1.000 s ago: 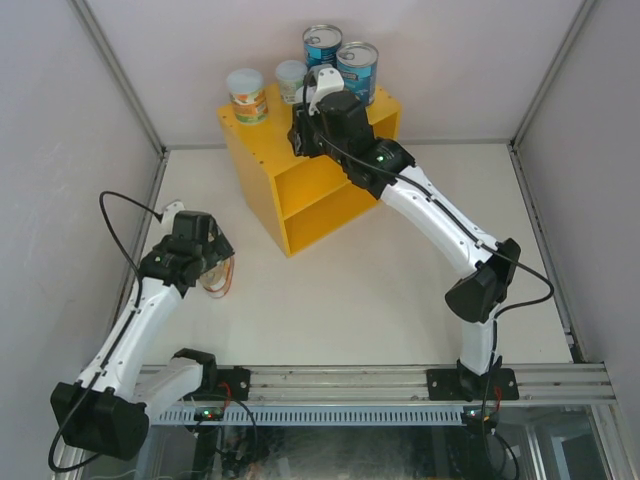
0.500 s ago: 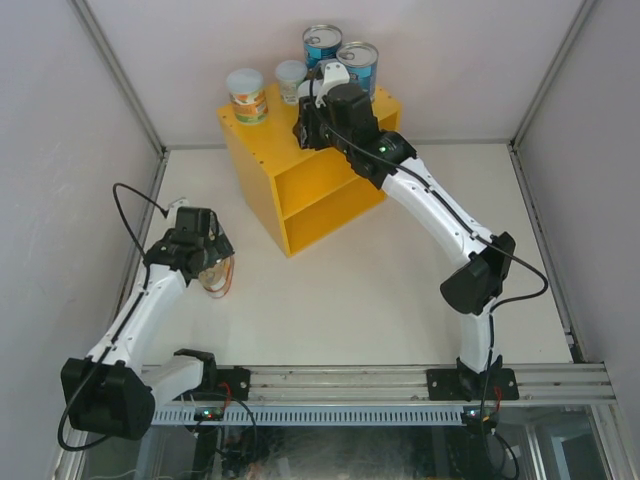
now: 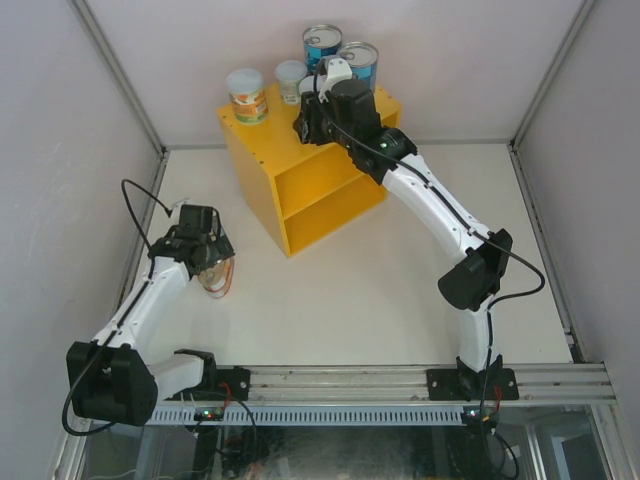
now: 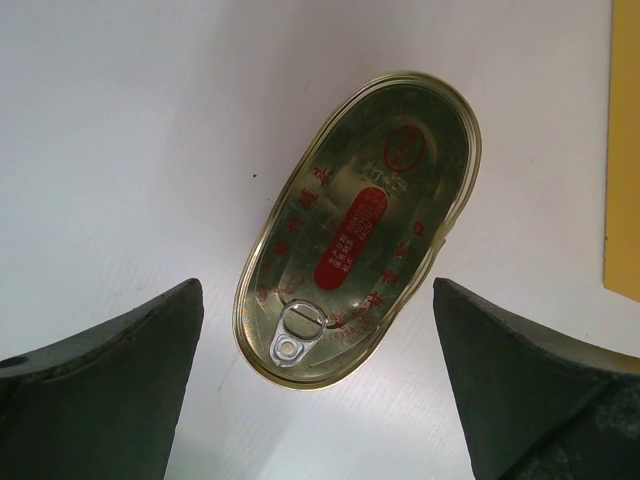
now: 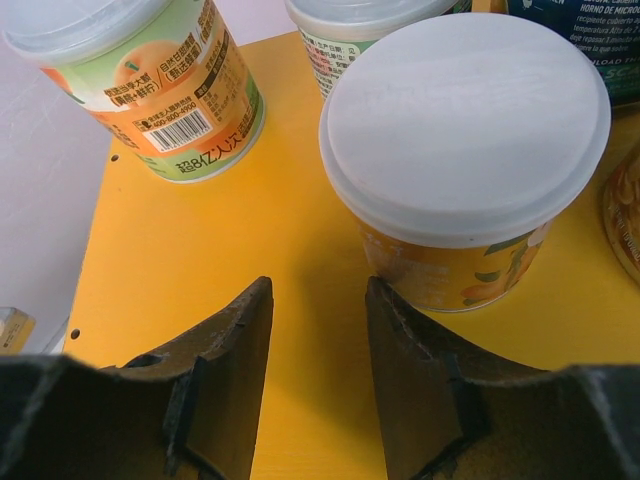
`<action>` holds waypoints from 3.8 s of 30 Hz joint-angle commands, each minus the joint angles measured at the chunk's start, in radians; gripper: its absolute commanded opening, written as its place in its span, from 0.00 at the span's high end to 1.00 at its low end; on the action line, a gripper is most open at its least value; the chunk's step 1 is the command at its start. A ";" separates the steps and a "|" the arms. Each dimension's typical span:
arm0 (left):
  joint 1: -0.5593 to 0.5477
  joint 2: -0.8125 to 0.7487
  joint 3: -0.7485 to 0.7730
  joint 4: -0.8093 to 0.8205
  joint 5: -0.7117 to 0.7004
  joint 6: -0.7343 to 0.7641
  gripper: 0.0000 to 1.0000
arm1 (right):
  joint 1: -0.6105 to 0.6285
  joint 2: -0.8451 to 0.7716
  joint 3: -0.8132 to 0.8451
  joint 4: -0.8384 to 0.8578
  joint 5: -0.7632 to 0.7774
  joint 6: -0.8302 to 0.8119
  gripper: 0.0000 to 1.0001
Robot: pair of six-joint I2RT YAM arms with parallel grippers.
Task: Place and organize the canned foods onto the counter
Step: Pick up the canned food from the center of the board.
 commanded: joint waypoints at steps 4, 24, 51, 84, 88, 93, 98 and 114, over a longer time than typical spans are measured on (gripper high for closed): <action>0.005 -0.009 0.001 0.069 0.030 0.056 0.00 | -0.004 -0.025 0.017 0.039 -0.029 0.014 0.56; 0.036 0.041 -0.007 0.091 0.091 0.174 0.00 | 0.032 -0.150 -0.081 0.084 -0.022 0.010 0.45; 0.094 0.074 -0.043 0.150 0.292 0.333 0.00 | 0.057 -0.257 -0.187 0.114 0.031 0.007 0.44; 0.099 0.013 -0.024 0.109 0.212 0.287 0.91 | 0.103 -0.344 -0.281 0.089 0.075 -0.017 0.44; 0.098 -0.018 0.013 0.088 0.231 0.291 1.00 | 0.114 -0.358 -0.283 0.076 0.081 -0.022 0.44; 0.099 -0.073 0.043 0.085 0.260 0.289 1.00 | 0.130 -0.375 -0.289 0.058 0.094 -0.032 0.44; 0.099 -0.132 0.108 0.036 0.235 0.275 1.00 | 0.140 -0.411 -0.322 0.058 0.103 -0.035 0.44; 0.018 -0.257 0.403 0.023 0.406 0.265 1.00 | 0.147 -0.513 -0.428 0.067 0.047 0.044 0.44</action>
